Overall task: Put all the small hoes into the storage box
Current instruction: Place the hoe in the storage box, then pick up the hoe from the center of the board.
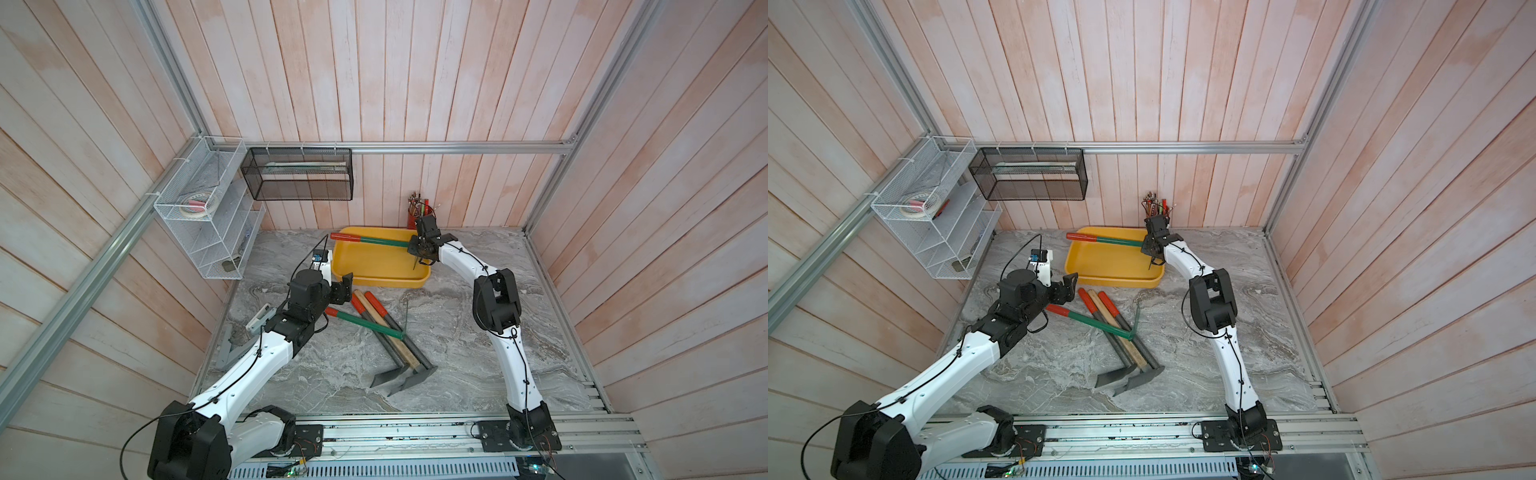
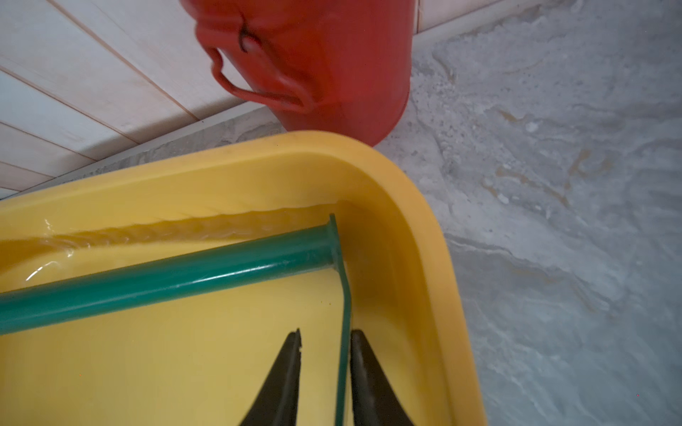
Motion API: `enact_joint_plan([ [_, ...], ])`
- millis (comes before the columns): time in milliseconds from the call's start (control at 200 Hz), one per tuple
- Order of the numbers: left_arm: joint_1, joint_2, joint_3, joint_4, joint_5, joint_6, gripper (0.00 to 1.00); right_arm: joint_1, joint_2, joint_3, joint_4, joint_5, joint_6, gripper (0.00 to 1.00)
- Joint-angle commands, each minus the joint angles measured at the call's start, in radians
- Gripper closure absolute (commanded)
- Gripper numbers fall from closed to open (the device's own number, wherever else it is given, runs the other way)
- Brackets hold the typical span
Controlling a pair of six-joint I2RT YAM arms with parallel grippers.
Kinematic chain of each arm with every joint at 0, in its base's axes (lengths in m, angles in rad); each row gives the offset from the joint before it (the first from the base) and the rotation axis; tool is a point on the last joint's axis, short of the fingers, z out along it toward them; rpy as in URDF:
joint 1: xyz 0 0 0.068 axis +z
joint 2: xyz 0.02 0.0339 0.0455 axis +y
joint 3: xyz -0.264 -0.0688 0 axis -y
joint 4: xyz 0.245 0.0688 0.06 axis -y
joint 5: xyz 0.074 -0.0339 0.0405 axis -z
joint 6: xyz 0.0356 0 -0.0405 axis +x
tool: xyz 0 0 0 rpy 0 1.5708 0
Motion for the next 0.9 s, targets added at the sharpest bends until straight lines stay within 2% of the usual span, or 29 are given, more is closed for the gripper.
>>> enact_joint_plan([
  [0, 0.005, 0.008, 0.003, -0.006, 0.001, 0.0, 0.15, -0.004, -0.065, -0.038, 0.063, -0.015, -0.054, 0.69],
  [110, 0.005, 0.01, -0.003, -0.003, 0.003, -0.002, 0.15, 0.011, -0.168, -0.132, 0.145, 0.033, -0.099, 0.64],
  [235, 0.005, 0.024, -0.006, 0.006, 0.007, 0.001, 0.15, 0.037, -0.359, -0.271, 0.206, 0.125, -0.156, 0.6],
  [365, 0.006, 0.048, -0.011, 0.039, 0.013, 0.002, 0.15, 0.101, -0.616, -0.531, 0.28, 0.202, -0.223, 0.55],
  [425, 0.005, 0.068, -0.013, 0.065, 0.017, 0.002, 0.15, 0.14, -0.715, -0.654, 0.276, 0.209, -0.215, 0.48],
  [485, 0.005, 0.093, -0.016, 0.093, 0.019, -0.005, 0.15, 0.183, -0.778, -0.751, 0.224, 0.218, -0.147, 0.48],
  [670, 0.005, 0.159, -0.012, 0.175, 0.063, -0.037, 0.15, 0.324, -0.799, -0.972, 0.102, 0.105, 0.13, 0.51],
  [780, 0.006, 0.181, 0.001, 0.183, 0.082, -0.037, 0.15, 0.41, -0.751, -0.985, 0.099, 0.067, 0.22, 0.6],
  [895, 0.005, 0.176, -0.005, 0.19, 0.085, -0.032, 0.15, 0.439, -0.678, -0.924, 0.057, 0.035, 0.279, 0.6],
])
